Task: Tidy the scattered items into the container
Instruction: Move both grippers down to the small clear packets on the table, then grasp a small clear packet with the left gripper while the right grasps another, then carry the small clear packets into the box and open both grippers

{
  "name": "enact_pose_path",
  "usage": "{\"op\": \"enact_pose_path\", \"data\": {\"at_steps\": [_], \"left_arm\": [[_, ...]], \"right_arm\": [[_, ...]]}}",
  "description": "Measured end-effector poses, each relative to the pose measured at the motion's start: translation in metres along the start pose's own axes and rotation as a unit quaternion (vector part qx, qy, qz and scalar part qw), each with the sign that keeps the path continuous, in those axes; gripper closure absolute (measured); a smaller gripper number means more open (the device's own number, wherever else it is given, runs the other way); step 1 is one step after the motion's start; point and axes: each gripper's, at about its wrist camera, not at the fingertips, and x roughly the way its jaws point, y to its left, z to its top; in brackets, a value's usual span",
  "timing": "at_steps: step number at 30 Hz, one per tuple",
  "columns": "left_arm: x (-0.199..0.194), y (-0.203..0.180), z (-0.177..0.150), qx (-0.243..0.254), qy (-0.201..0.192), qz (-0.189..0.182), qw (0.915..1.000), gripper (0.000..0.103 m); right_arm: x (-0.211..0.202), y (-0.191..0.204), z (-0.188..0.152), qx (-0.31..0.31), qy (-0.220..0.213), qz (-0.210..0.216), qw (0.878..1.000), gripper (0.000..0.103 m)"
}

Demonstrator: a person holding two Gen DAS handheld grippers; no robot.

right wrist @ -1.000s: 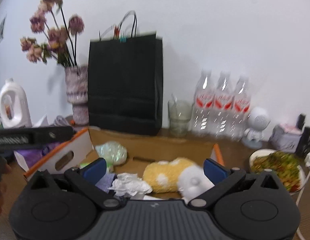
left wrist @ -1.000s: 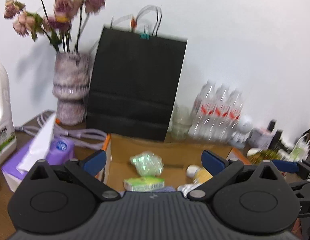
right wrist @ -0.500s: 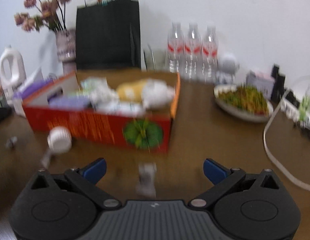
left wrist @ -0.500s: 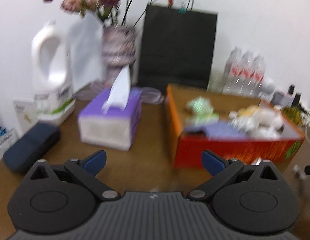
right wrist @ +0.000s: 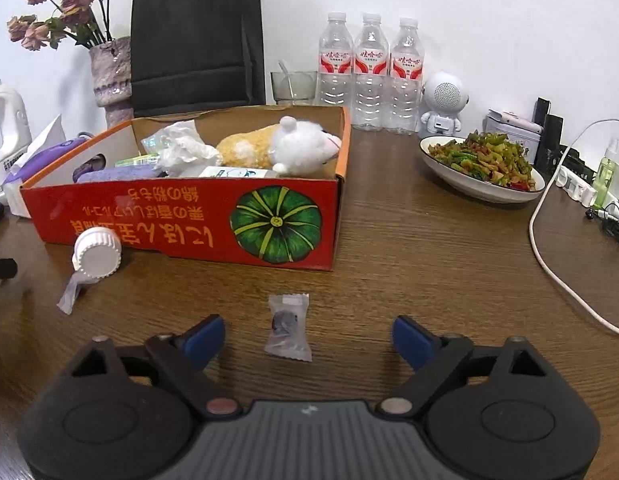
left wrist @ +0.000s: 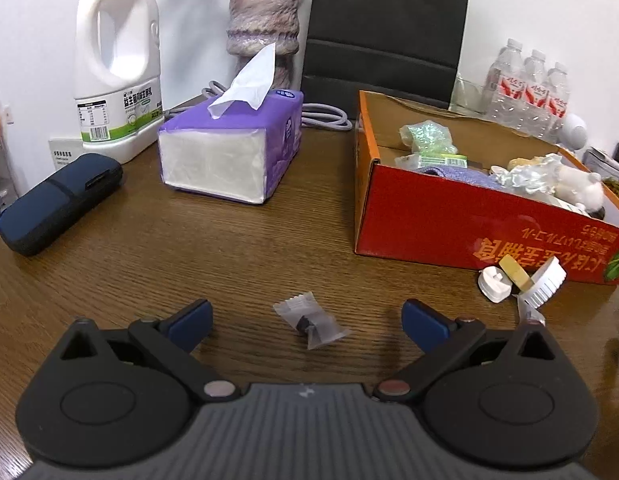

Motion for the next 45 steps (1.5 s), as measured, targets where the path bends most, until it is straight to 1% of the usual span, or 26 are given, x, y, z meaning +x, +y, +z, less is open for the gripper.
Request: {"op": "enact_pose_path", "data": {"at_steps": [2,3,4,5,6,7,8,9,10,11,17,27,30,32,36,40,45], "left_arm": [[0.000,-0.003,-0.001,0.001,-0.004,0.011,0.9999,0.007],[0.000,-0.004,-0.002,0.004,-0.007,0.017,0.9998,0.013],[0.000,-0.006,-0.002,0.010,-0.011,0.023,0.9996,0.023],[-0.001,-0.008,-0.003,0.016,-0.014,0.030,0.9993,0.028],[-0.002,-0.009,-0.003,0.020,-0.016,0.032,0.9992,0.040],[-0.004,-0.009,-0.004,0.025,-0.020,0.025,0.9992,0.055],[-0.006,-0.009,-0.004,0.029,-0.022,0.022,0.9991,0.062],[-0.008,-0.010,-0.006,0.035,-0.024,0.018,0.9989,0.072],[-0.010,-0.011,-0.007,0.040,-0.025,0.014,0.9988,0.079],[-0.011,-0.012,-0.009,0.043,-0.025,0.012,0.9987,0.080],[-0.018,-0.009,-0.013,0.026,-0.027,0.000,0.9993,0.080],[-0.023,-0.005,-0.016,0.012,-0.032,-0.019,0.9992,0.080],[-0.029,-0.007,-0.015,0.010,-0.040,-0.034,0.9986,0.080],[-0.036,-0.010,-0.013,0.011,-0.053,-0.049,0.9973,0.080],[-0.055,-0.023,0.000,0.022,-0.092,-0.085,0.9919,0.080],[-0.069,-0.040,0.022,0.025,-0.132,-0.126,0.9830,0.080],[-0.064,-0.061,0.064,0.010,-0.168,-0.157,0.9732,0.080]], "right_arm": [[0.001,0.000,0.000,0.002,-0.001,0.002,1.000,0.023],[0.002,0.000,0.000,0.002,0.000,0.004,1.000,0.026],[0.003,0.001,0.000,0.002,0.000,0.003,1.000,0.038],[0.002,0.002,0.000,-0.001,-0.005,-0.001,1.000,0.053],[0.001,0.004,0.000,-0.006,-0.008,0.000,1.000,0.060],[0.000,0.007,0.000,-0.010,-0.009,0.004,1.000,0.067],[-0.001,0.009,-0.001,-0.014,-0.011,0.005,1.000,0.071],[-0.002,0.011,-0.002,-0.020,-0.013,0.005,1.000,0.073],[-0.002,0.013,-0.003,-0.024,-0.014,0.007,1.000,0.079],[-0.003,0.013,-0.003,-0.026,-0.015,0.013,0.999,0.086],[-0.008,0.018,-0.007,-0.030,-0.024,0.028,0.999,0.089],[-0.017,0.019,-0.009,-0.024,-0.042,0.034,0.998,0.090],[-0.021,0.021,-0.010,-0.023,-0.052,0.034,0.998,0.090],[-0.025,0.021,-0.008,-0.017,-0.062,0.039,0.997,0.090],[-0.041,0.031,0.000,-0.004,-0.097,0.071,0.993,0.090],[-0.056,0.049,0.022,-0.012,-0.131,0.103,0.986,0.090],[-0.055,0.075,0.059,-0.035,-0.160,0.119,0.979,0.090]]}}
